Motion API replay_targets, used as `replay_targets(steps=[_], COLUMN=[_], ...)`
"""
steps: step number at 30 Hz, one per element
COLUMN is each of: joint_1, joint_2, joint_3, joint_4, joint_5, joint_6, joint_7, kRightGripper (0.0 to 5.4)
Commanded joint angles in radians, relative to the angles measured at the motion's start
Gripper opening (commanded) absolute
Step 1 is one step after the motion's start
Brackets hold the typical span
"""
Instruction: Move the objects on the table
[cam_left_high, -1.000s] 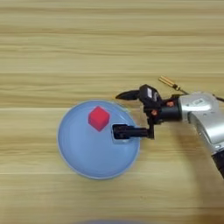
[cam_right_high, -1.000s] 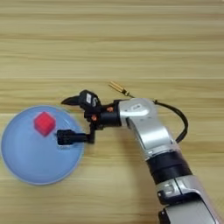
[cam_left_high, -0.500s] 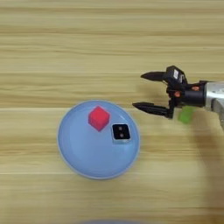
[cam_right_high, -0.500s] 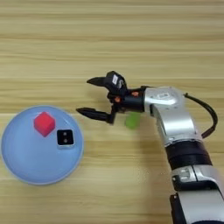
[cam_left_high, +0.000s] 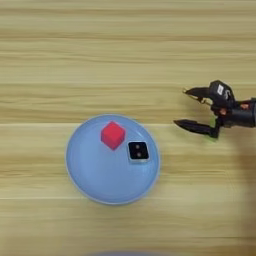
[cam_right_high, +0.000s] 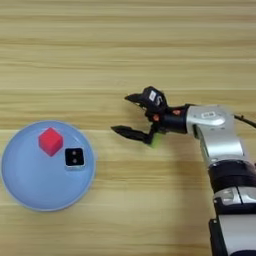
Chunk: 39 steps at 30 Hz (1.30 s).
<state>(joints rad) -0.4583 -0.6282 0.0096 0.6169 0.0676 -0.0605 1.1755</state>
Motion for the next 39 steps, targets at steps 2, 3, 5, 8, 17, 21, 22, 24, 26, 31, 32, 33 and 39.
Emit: replay_targets(steps=[2, 3, 5, 8, 17, 21, 22, 24, 26, 31, 32, 33, 39], joint_1=[-0.107, -0.112, -0.126, -0.142, -0.147, -0.133, -0.132, -0.132, -0.135, -0.144, -0.142, -0.142, -0.146], joint_2=[-0.073, -0.076, -0.083, -0.095, -0.106, -0.106, -0.106, -0.106, -0.105, -0.095, -0.091, -0.089, -0.088], joint_3=[-0.034, -0.037, -0.040, -0.043, -0.045, -0.043, -0.042, -0.038, -0.033, -0.024, -0.021, -0.019, -0.008], joint_4=[0.064, 0.080, 0.120, 0.183, 0.286, 0.284, 0.287, 0.304, 0.324, 0.381, 0.390, 0.396, 0.432], joint_5=[-0.016, -0.018, -0.027, -0.040, -0.056, -0.056, -0.057, -0.066, -0.076, -0.098, -0.100, -0.102, -0.113], joint_6=[-0.057, -0.061, -0.076, -0.097, -0.135, -0.132, -0.131, -0.132, -0.134, -0.145, -0.147, -0.150, -0.171], joint_7=[-0.057, -0.060, -0.067, -0.081, -0.086, -0.069, -0.068, -0.072, -0.080, -0.089, -0.085, -0.083, -0.080], kRightGripper=[5.39, 5.39, 5.39, 5.39, 5.39, 5.39, 5.39, 5.39, 5.39, 5.39, 5.39, 5.39, 5.39])
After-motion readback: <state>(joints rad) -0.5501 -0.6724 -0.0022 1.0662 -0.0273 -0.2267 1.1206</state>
